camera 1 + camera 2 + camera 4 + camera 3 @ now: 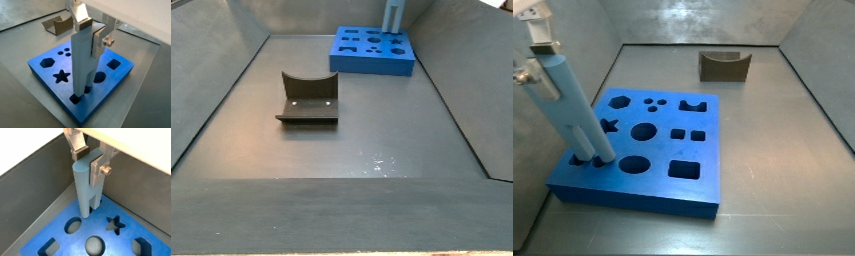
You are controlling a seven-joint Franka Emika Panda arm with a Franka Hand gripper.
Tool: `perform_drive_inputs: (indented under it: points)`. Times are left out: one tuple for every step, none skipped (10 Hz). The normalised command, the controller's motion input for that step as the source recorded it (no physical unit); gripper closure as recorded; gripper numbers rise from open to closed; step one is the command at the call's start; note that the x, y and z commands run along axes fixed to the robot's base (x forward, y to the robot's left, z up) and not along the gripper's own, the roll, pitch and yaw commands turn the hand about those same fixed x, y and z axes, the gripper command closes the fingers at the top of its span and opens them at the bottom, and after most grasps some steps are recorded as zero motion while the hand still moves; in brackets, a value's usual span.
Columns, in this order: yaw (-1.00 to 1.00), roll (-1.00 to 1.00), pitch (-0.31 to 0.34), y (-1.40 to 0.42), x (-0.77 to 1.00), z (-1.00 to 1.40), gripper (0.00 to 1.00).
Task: Pick up the square-circle object. Move up. Place the square-circle object on the fixture. Regrasp the square-circle object. Move to above the board. Insert the square-circle object.
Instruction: Insert the square-circle object.
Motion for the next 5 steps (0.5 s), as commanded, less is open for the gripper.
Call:
perform_drive_inputs:
  points:
    - [0.0, -0.34, 0.111, -0.01, -0.03, -0.15, 1.0]
    - [0.0, -0.45, 0.14, 0.0, -0.04, -0.1, 1.0]
    - [0.0, -0.42, 0.1, 0.0, -0.11, -0.02, 1.0]
    - [0.0, -0.4, 0.071, 0.0, -0.08, -0.02, 1.0]
    - [0.0, -0.4, 0.074, 0.06, 0.0, -0.01, 1.0]
